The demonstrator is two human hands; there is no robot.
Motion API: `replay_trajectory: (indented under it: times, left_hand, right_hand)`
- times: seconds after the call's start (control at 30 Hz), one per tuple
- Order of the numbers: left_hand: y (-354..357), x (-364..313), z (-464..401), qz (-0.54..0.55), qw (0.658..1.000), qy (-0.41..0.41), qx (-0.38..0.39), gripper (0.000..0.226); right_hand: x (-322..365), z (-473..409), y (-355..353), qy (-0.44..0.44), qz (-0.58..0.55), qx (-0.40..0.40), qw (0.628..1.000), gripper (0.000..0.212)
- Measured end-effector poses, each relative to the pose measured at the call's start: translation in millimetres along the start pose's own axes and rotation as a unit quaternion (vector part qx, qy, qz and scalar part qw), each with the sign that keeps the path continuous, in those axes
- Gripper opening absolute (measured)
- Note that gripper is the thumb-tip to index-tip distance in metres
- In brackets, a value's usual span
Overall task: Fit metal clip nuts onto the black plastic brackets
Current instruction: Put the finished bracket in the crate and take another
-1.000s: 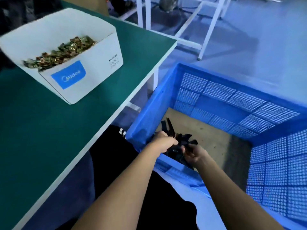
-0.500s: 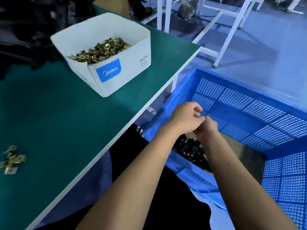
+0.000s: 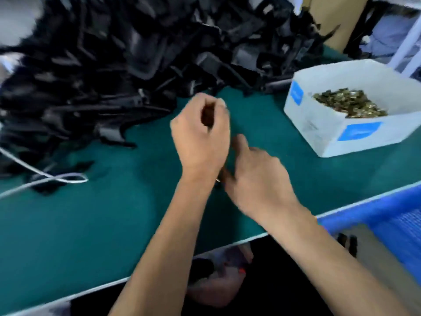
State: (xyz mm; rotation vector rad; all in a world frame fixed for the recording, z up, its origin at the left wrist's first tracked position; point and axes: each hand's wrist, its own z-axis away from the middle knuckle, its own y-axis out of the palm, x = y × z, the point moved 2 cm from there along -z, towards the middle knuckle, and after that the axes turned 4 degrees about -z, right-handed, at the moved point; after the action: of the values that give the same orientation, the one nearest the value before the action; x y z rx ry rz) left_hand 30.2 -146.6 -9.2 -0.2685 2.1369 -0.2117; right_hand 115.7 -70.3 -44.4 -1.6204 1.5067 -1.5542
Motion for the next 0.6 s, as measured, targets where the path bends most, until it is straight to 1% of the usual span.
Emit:
replay_trajectory:
  times: [0.03, 0.07, 0.1, 0.13, 0.2, 0.23, 0.27, 0.3, 0.33, 0.4, 0.43, 0.5, 0.57, 0.6]
  left_hand:
    - [-21, 18, -10, -0.056, 0.998, -0.017, -0.032, 0.012]
    - [-47, 36, -19, -0.119, 0.991, -0.031, -0.061, 0.01]
    - [-68, 52, -26, -0.178, 0.98, -0.044, -0.077, 0.011]
    - [-86, 67, -32, -0.232, 0.967, -0.063, -0.087, 0.015]
    - [-123, 94, -40, -0.318, 0.934, -0.116, -0.116, 0.021]
    - [-139, 103, -42, -0.34, 0.92, -0.141, -0.133, 0.023]
    - [-149, 108, -43, -0.352, 0.911, -0.159, -0.147, 0.025]
    - [-156, 111, -43, -0.369, 0.899, -0.17, -0.162, 0.028]
    - [-165, 114, -44, -0.399, 0.881, -0.179, -0.183, 0.032]
    - [-181, 119, -48, -0.457, 0.836, -0.212, -0.218, 0.041]
    - [-188, 123, -50, -0.47, 0.821, -0.237, -0.22, 0.046]
    - [-196, 135, -52, -0.482, 0.81, -0.285, -0.177, 0.052]
    - [-197, 146, -49, -0.478, 0.815, -0.299, -0.13, 0.05]
    - [-198, 150, -47, -0.467, 0.825, -0.292, -0.125, 0.047]
  right_hand:
    - [17, -2, 15, -0.019, 0.095, 0.017, 0.995, 0.053]
    - [36, -5, 30, -0.038, 0.153, 0.028, 0.987, 0.062]
    - [49, -9, 40, -0.045, 0.181, 0.035, 0.982, 0.064]
    - [56, -15, 49, -0.039, 0.185, 0.042, 0.981, 0.058]
    - [72, -29, 66, -0.052, 0.172, 0.048, 0.983, 0.034]
    - [81, -35, 73, -0.068, 0.173, 0.051, 0.981, 0.023]
    - [87, -41, 77, -0.081, 0.182, 0.056, 0.978, 0.017]
    - [91, -45, 79, -0.096, 0.186, 0.065, 0.976, 0.016]
    - [96, -49, 83, -0.117, 0.187, 0.073, 0.973, 0.015]
    - [98, -58, 88, -0.164, 0.184, 0.07, 0.967, 0.016]
    - [98, -63, 90, -0.184, 0.18, 0.061, 0.965, 0.017]
    - [98, -73, 93, -0.222, 0.163, 0.049, 0.96, 0.021]
    - [99, -80, 97, -0.264, 0.142, 0.051, 0.953, 0.025]
    - [100, -82, 98, -0.282, 0.134, 0.055, 0.948, 0.026]
